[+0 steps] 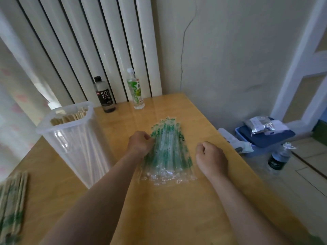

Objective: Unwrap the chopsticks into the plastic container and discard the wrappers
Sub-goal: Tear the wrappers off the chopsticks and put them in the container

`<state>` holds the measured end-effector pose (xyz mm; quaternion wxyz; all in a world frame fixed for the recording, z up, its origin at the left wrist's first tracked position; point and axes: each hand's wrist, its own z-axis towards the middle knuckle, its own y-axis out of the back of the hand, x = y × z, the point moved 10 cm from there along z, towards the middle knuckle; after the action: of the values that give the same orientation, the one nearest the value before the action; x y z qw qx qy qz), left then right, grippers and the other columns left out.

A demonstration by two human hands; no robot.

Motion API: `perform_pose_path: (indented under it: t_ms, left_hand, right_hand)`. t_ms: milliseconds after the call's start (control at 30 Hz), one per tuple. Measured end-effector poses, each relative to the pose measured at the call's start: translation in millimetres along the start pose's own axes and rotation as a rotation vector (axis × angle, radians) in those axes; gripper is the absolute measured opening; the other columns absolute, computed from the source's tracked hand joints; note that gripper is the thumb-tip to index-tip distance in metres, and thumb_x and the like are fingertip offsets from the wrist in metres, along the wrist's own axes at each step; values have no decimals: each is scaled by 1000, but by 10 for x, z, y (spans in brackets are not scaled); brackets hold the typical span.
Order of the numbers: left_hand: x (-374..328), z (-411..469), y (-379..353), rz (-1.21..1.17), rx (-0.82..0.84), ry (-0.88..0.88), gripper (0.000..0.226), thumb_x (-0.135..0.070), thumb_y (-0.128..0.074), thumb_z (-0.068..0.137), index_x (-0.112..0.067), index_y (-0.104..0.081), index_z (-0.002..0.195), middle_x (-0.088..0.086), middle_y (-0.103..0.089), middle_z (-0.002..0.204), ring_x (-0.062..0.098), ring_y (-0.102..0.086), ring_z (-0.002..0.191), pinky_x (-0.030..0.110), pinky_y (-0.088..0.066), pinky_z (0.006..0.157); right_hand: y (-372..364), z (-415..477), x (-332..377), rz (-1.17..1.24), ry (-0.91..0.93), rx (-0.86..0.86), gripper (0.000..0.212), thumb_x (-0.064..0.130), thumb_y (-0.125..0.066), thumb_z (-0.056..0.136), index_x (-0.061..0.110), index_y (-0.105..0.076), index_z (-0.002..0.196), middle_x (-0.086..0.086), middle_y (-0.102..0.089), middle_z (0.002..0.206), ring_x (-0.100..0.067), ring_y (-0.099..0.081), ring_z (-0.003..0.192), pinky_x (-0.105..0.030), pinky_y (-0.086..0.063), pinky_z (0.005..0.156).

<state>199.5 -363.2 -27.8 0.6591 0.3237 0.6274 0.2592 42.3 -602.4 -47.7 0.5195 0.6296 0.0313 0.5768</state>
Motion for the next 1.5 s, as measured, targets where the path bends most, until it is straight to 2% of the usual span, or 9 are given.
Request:
perform_pose_path:
  t_ms: [200,600,767,933,1033,1167,1267,1400,1500]
  left_hand:
    - [22,-60,77,-50,-19,37,30,-25,-57,98,-1,-71,87,14,-72,85,22,-59,67,31,-48,61]
    - [-151,-769,427,-35,64,-124,21,-16,-51,94,-8,-68,84,7,-69,84,26,-64,81,36,-55,71]
    - [-199,-1118,654,68,56,-264,22,-16,-51,96,-13,-70,86,3,-70,86,20,-63,85,27,-43,68]
    - [-38,-1445,1012,126,11,-326,22,-18,-55,95,-7,-73,89,7,-72,89,23,-64,88,29,-45,73]
    - [257,-1599,1261,132,-5,-310,22,-17,-54,94,-7,-73,87,7,-72,88,25,-64,86,31,-47,72]
    - [959,-1724,1648,109,-64,-204,17,-15,-55,93,-11,-70,86,7,-69,86,27,-63,84,30,-43,67]
    - [1520,-1854,1975,136,-159,-120,19,-16,-54,96,-11,-71,100,7,-70,93,28,-63,90,34,-51,77]
    - [2225,-2069,2392,196,-365,-2,19,-18,-55,94,-14,-69,106,4,-64,103,27,-60,96,33,-48,78]
    - [2690,-2189,2529,253,-421,91,22,-22,-55,91,-15,-66,109,6,-60,112,28,-58,99,37,-48,81]
  right_hand:
    - [7,-6,3,27,-11,3,44,26,-40,105,17,-40,62,-2,-47,61,-21,-41,56,-33,-22,50]
    - [122,-98,111,134,-54,83,41,21,-40,103,16,-33,63,-2,-35,59,-22,-32,54,-33,-22,56]
    - [188,-436,809,103,150,83,42,28,-43,103,16,-32,64,-3,-38,57,-24,-36,54,-34,-21,54]
    - [-21,-1003,1588,209,388,212,46,27,-48,104,10,-41,62,-5,-38,53,-21,-37,50,-34,-22,52]
    - [-327,-1365,1963,242,448,354,44,30,-47,103,1,-58,72,-17,-51,58,-20,-43,50,-32,-27,52]
    - [-708,-1874,2441,235,517,465,42,23,-49,96,15,-33,59,-4,-34,54,-16,-33,51,-32,-22,51]
    - [-1050,-2216,2690,212,536,582,42,21,-48,98,16,-34,60,4,-33,52,-14,-34,49,-30,-26,48]
    - [-1518,-2604,2901,148,528,744,28,21,-49,97,17,-63,74,1,-64,70,-21,-63,69,-33,-48,60]
    - [-1835,-2797,2999,131,493,821,18,22,-52,99,21,-69,94,4,-65,92,-23,-69,82,-38,-58,74]
